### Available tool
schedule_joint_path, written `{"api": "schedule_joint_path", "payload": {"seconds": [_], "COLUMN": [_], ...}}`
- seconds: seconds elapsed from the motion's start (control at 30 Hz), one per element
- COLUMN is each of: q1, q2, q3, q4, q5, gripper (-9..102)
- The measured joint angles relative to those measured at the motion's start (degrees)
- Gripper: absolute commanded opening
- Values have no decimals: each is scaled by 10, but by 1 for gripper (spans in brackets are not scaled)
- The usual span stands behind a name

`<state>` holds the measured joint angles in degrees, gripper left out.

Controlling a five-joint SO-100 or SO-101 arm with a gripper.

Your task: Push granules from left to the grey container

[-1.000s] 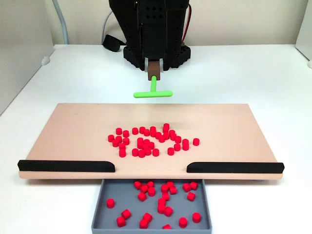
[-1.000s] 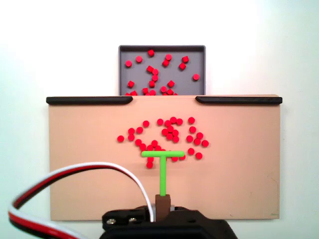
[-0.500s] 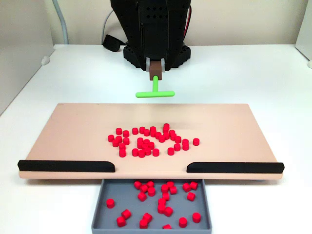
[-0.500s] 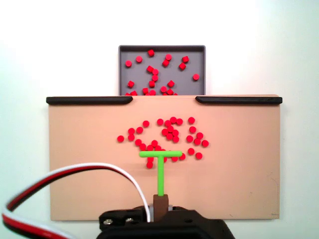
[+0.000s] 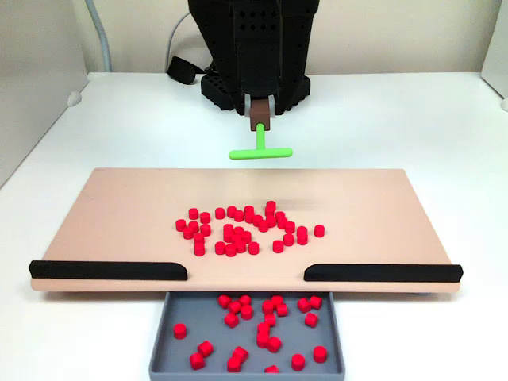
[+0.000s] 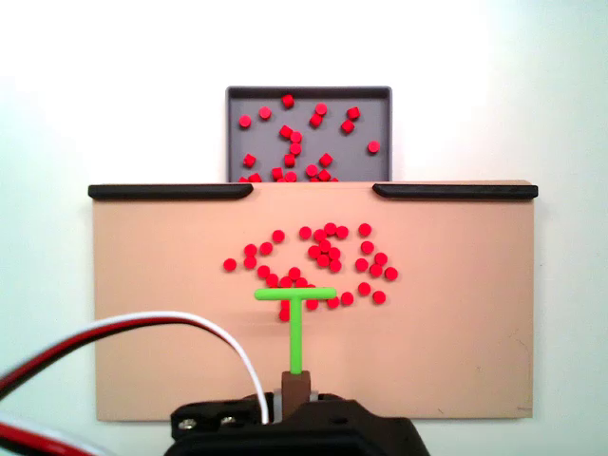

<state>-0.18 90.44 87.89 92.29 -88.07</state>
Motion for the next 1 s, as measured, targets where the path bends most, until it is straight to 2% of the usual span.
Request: {"api": "schedule_joint_path", "payload": {"seconds": [0.17, 0.33, 1.0], "q1": [-24, -70, -183], "q2": [0, 6, 15], "q3": [0, 0, 0], "q4": [0, 0, -1], "q5": [33, 116, 694], "gripper": [0, 0, 0]}}
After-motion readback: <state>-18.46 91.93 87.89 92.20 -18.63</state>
